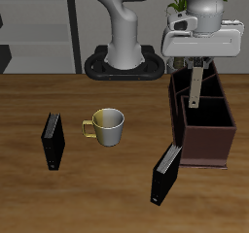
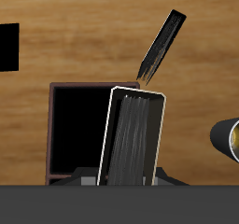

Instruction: Place the yellow book into the left desk caddy's right compartment

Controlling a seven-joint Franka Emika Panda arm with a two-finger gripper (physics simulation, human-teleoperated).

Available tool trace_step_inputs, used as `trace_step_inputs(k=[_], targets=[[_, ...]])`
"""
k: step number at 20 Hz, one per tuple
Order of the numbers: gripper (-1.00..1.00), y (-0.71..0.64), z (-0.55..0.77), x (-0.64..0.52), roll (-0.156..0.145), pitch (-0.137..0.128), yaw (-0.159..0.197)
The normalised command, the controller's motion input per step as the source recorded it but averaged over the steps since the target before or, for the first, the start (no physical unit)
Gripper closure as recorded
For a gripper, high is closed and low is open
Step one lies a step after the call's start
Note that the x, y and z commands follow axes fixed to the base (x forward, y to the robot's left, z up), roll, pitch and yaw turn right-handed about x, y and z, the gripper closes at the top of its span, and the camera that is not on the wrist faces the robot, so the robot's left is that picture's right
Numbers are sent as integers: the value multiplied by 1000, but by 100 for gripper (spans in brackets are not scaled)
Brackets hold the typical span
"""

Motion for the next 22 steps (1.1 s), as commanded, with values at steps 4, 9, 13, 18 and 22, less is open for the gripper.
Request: trace_step_inputs(k=[4,9,13,18,22], targets=[[100,382,-141,68,62,2,19],[100,136,-185,135,14,22,-2],[100,-19,-179,65,-6,26,-11],[100,10,-344,57,32,37,-18],[100,173,-240,-155,56,1,20]])
